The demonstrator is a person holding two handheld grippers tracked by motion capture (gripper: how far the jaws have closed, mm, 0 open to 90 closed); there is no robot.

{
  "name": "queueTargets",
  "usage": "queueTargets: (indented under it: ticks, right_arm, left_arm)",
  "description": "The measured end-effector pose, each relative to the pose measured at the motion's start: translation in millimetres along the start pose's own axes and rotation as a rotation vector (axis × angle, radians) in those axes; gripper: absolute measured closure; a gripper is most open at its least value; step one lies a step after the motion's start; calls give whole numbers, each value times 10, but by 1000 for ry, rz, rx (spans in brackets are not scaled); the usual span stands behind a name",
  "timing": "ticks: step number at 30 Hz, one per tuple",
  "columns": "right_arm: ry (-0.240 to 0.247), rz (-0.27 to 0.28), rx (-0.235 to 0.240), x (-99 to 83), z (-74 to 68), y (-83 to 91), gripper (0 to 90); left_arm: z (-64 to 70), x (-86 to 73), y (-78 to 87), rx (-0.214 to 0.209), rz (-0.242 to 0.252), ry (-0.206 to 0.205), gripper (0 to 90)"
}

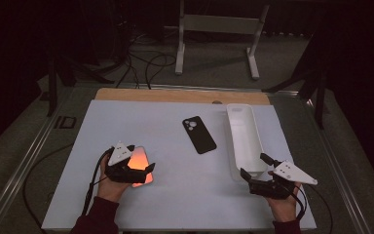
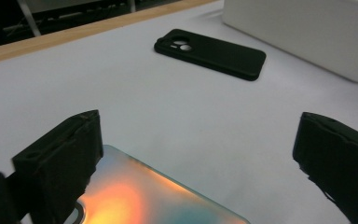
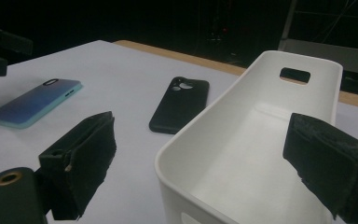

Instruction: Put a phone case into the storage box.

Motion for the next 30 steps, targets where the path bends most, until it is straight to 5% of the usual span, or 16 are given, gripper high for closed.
queueTargets:
  ticks: [4, 5, 7, 11, 20, 30]
  right_arm:
    - [-2, -2, 0, -6, -1, -3, 87]
    - [-1, -2, 1, -9, -3, -5, 87]
    - [-2, -1, 2, -9, -5, -7, 87]
    - [-2, -1, 2, -5, -13, -8, 87]
    - [7, -6, 6, -20, -29, -24, 87]
    - [9, -6, 3, -20, -24, -18, 88]
  left_arm:
    - [11, -8, -27, 12, -4, -3, 72]
    - [24, -21, -42, 20, -14, -14, 161]
    - [62, -39, -66, 2, -19, -20, 197]
    - [130, -72, -106, -52, -30, -3, 477]
    - [247, -229, -196, -110, -125, -22, 891]
    - [322, -401, -239, -116, -207, -51, 900]
Point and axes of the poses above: each handheld gripper's, and its own axes: y roughly backward along the jaws, x roughly out of its top, z roughly to its right, the point moved 10 cm from there along -y, roughly forward along the jaws, and after that the axes turned 13 degrees about z, right-handed, at the moved point
